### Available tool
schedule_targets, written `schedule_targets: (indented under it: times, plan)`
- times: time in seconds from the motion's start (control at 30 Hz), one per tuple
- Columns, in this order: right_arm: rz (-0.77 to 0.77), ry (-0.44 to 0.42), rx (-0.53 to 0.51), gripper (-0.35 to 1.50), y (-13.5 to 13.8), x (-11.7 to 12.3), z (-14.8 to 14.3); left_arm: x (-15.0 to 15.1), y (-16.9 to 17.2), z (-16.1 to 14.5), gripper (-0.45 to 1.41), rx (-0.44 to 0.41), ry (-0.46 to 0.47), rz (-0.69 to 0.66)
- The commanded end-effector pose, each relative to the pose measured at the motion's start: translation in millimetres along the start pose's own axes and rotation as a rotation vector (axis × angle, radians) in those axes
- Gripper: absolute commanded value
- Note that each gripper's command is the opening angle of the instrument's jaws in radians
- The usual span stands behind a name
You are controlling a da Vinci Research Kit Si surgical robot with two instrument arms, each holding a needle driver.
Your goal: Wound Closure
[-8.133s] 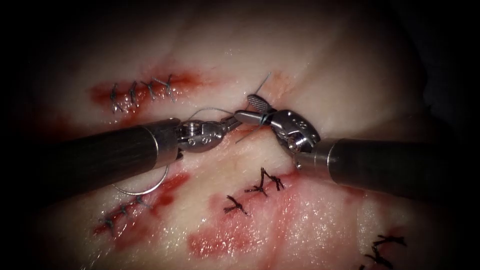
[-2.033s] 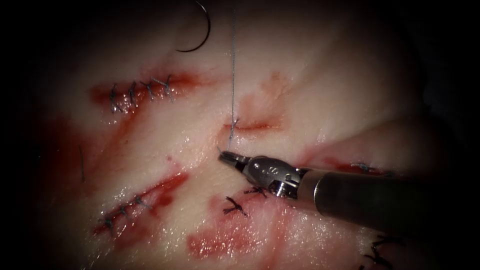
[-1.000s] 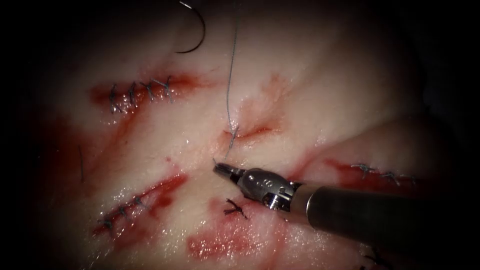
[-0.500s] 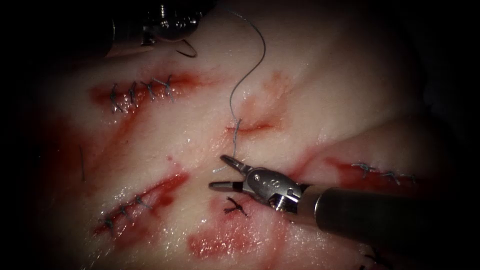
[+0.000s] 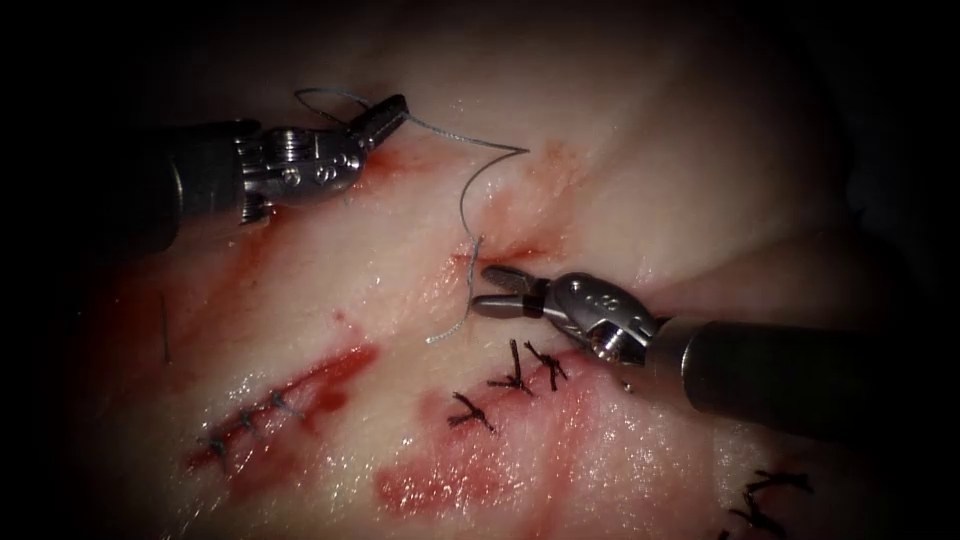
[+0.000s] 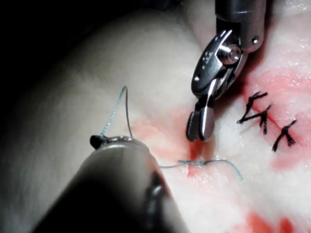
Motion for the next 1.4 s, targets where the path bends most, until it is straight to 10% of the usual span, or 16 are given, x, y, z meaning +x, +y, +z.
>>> schedule_targets:
  times: [0.03,0.27,0.83,1.4]
  plan:
    - [0.02,0.031,0.014,0.04,0.9,0.4,1.7,0.2,0.3,0.8,-0.45,-0.013,-0.002,0.012]
    - [0.12,0.116,0.052,-0.31,2.7,2.2,3.6,-0.2,4.0,0.2,-0.45,-0.127,0.043,0.066]
    - [0.257,0.253,0.445,-0.27,3.3,6.2,4.4,-3.0,11.6,2.2,-0.45,-0.231,-0.004,0.167]
    - [0.071,-0.083,0.81,-0.27,-1.2,6.0,4.7,-4.7,11.5,9.2,-0.45,-0.197,-0.082,0.23]
